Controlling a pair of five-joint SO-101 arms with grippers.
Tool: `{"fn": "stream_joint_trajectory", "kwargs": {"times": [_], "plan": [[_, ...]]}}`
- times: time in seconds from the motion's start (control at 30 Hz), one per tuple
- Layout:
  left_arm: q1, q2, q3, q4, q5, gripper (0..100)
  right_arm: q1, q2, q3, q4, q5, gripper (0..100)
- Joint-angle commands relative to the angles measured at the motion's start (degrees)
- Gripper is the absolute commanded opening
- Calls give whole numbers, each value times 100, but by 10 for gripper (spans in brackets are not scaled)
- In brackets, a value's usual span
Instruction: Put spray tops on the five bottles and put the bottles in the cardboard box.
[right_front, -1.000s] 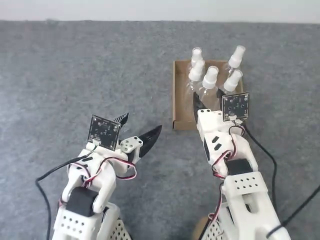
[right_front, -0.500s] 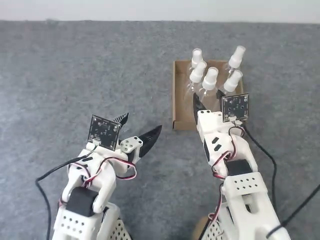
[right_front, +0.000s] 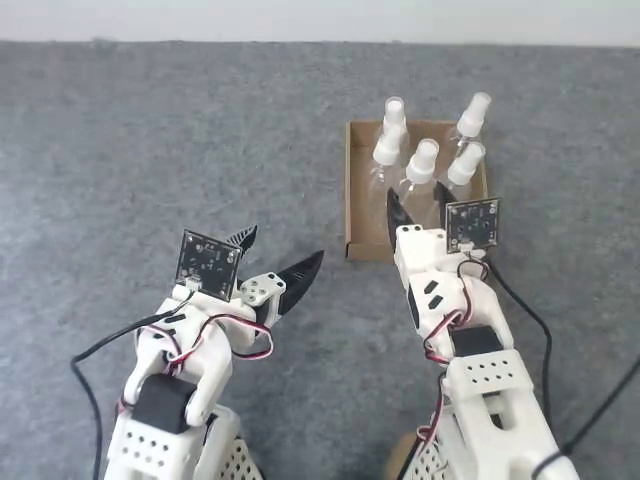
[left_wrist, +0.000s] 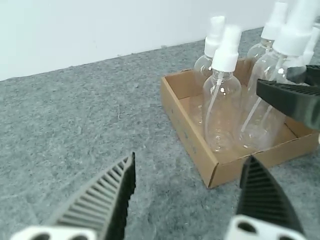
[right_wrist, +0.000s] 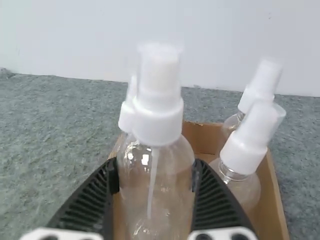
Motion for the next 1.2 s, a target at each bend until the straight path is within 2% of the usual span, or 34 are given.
{"fn": "stream_joint_trajectory", "kwargs": {"times": [0.0, 1.03, 1.17], "plan": [[-9, 44, -22, -141, 0, 312, 4, -119, 0, -127, -26, 6], [-9, 44, -22, -141, 0, 312, -4, -110, 158, -92, -9, 6], [-9, 44, -22, -141, 0, 312, -13, -101, 246, -127, 396, 6]]}}
